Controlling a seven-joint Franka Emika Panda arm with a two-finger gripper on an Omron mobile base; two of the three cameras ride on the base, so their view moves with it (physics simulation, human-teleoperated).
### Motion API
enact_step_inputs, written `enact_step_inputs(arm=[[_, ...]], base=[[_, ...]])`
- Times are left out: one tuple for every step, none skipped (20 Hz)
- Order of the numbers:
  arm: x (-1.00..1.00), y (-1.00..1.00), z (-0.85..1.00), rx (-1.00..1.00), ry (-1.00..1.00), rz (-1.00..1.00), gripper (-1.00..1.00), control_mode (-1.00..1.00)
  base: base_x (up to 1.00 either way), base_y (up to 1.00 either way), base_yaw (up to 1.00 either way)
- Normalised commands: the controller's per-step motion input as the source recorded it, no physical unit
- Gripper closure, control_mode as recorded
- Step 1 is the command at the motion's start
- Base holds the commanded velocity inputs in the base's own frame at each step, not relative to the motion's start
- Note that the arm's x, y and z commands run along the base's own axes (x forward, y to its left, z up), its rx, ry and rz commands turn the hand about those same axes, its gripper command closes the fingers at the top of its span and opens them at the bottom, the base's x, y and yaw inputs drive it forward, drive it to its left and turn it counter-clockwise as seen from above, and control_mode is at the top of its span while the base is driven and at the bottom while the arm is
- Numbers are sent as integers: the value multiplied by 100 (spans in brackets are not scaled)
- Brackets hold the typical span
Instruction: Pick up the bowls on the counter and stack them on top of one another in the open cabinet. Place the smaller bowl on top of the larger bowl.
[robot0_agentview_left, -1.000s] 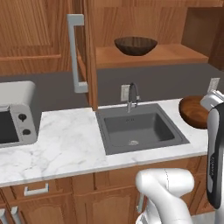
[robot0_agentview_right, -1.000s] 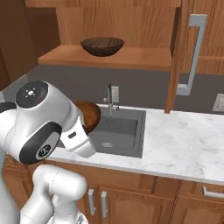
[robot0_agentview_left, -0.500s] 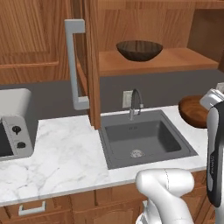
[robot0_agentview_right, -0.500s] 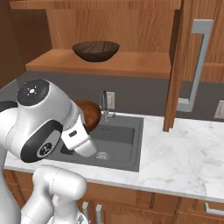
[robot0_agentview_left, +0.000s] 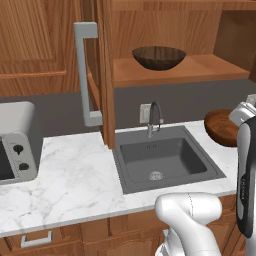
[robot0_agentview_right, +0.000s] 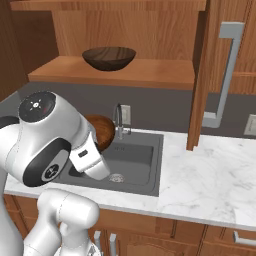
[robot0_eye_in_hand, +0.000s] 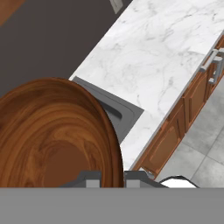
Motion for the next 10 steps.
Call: enact_step_inputs(arm=[[0,0,0,0,0,0,100,100],[0,0,0,0,0,0,100,100],[0,0,0,0,0,0,100,100],[0,0,0,0,0,0,100,100],[0,0,0,0,0,0,100,100],[0,0,0,0,0,0,100,100],[0,0,0,0,0,0,100,100],[27,24,0,-3,0,0,100,-100],[15,16,5,-3,0,0,100,-100],[7,18,9,-2,0,-1,100,-100]], base=[[37,25,-5],[36,32,-5],[39,29,-3],[36,28,-2],[37,24,-1],[38,25,-1],[39,26,-1],[0,0,0],[0,0,0],[0,0,0]])
